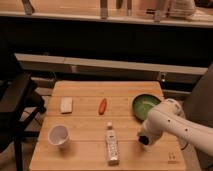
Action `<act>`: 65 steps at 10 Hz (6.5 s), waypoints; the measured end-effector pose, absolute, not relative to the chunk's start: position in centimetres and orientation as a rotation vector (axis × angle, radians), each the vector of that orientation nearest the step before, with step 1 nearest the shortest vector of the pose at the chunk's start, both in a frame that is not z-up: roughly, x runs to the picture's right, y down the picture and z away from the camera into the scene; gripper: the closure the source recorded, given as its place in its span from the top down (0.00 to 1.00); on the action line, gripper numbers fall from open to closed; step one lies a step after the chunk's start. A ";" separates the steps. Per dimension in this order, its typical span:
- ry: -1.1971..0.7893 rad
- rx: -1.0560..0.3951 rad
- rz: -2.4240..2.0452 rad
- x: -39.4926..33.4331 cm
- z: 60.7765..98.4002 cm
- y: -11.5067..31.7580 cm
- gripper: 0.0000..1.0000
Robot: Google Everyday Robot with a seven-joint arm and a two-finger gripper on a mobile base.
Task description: Place the eraser on the white sponge
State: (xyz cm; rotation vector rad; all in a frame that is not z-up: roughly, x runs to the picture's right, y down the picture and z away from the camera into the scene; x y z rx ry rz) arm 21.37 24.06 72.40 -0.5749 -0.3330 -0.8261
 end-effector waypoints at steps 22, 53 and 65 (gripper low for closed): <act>-0.316 -0.538 -0.937 14.9 72.4 15.8 0.14; -0.322 -0.534 -1.207 -1.8 76.8 9.1 0.01; -0.375 -0.508 -1.329 -7.0 80.3 6.8 0.01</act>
